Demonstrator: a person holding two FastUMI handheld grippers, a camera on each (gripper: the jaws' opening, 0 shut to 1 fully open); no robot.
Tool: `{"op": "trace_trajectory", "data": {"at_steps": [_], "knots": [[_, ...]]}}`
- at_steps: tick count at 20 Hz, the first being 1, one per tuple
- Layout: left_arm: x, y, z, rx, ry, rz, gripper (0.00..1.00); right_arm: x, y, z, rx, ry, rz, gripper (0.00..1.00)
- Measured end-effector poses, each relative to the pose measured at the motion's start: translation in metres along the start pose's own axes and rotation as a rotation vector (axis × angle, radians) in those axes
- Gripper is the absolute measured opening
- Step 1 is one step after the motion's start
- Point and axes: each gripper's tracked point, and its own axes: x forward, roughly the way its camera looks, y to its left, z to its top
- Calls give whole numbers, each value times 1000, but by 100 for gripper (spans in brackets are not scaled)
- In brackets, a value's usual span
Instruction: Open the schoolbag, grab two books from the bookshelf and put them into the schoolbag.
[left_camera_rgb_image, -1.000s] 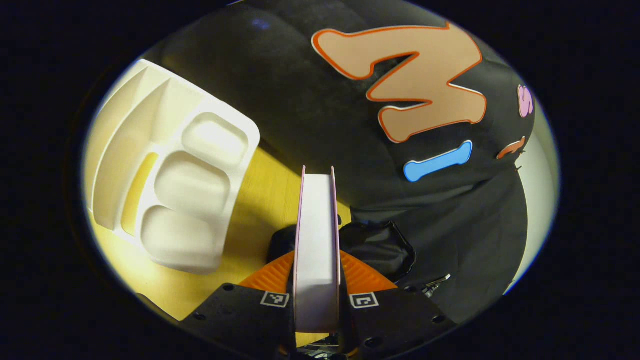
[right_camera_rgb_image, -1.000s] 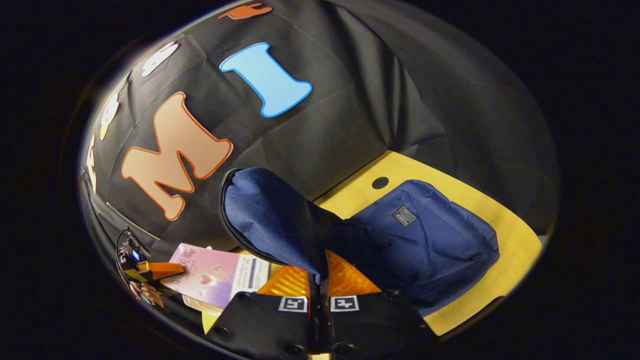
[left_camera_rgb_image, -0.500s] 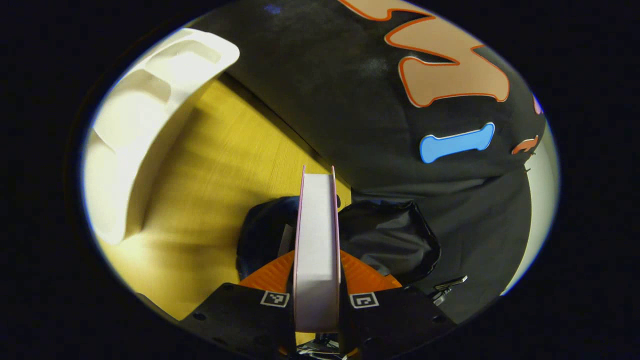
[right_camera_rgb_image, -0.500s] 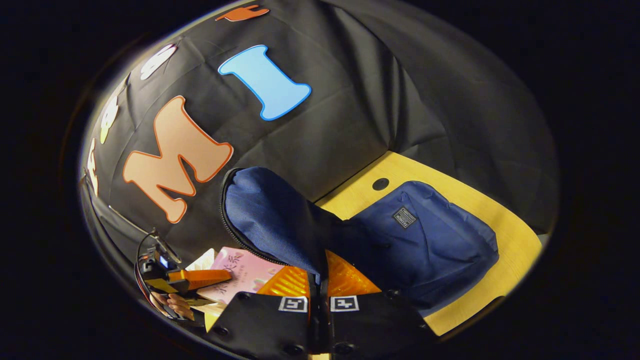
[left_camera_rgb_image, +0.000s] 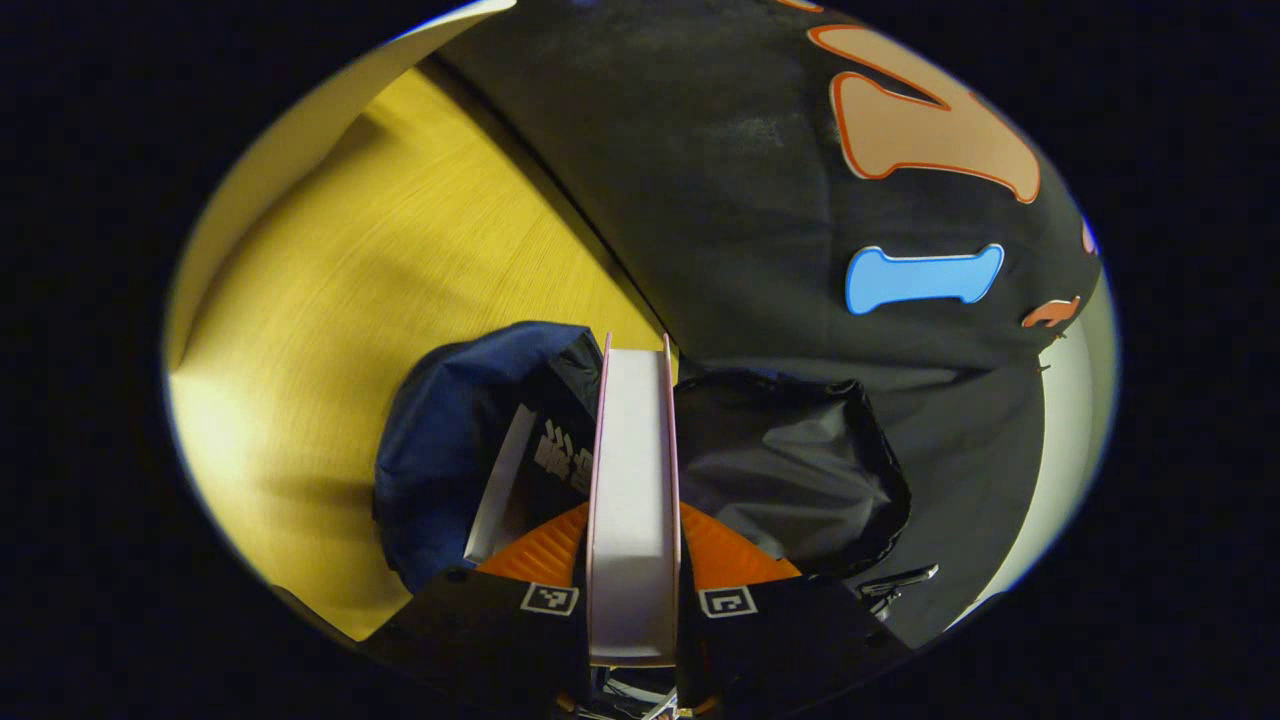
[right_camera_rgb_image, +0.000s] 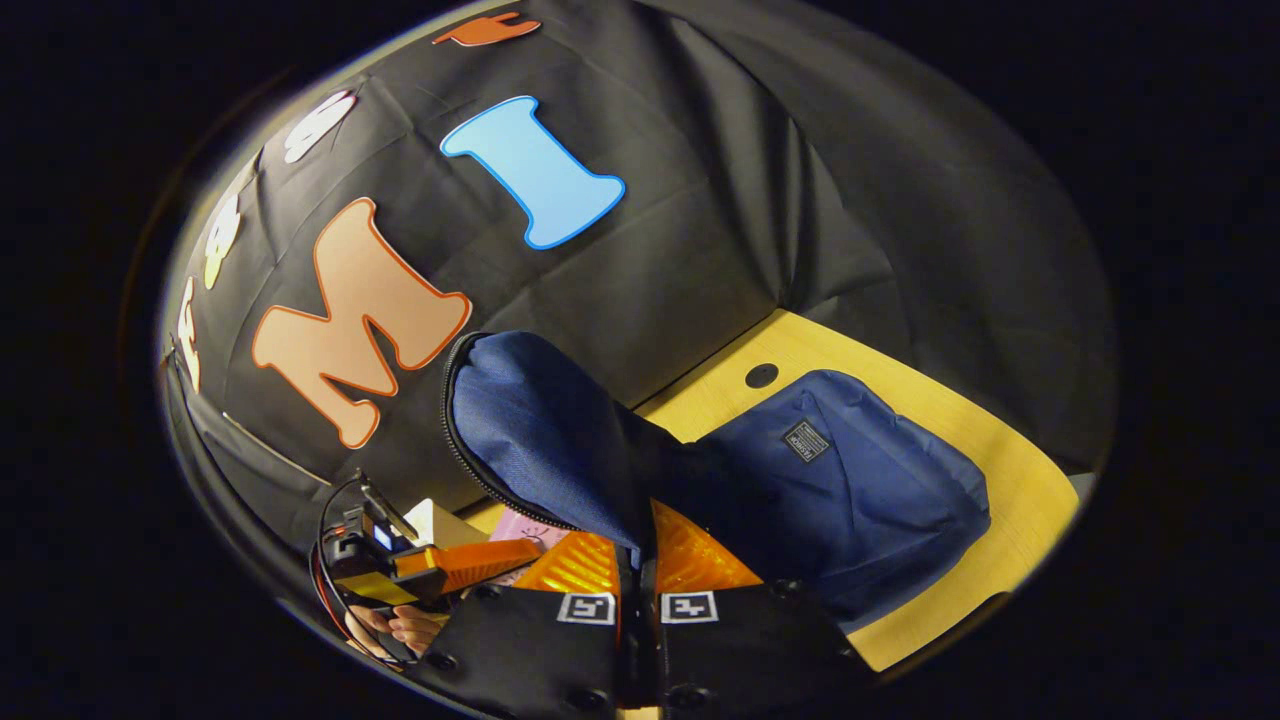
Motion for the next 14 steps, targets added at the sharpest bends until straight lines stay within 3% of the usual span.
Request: {"op": "trace_trajectory", "data": {"at_steps": [14], "knots": [[53, 3, -32, -126, -23, -38, 30, -1, 3, -2, 3, -7, 10, 5]]}}
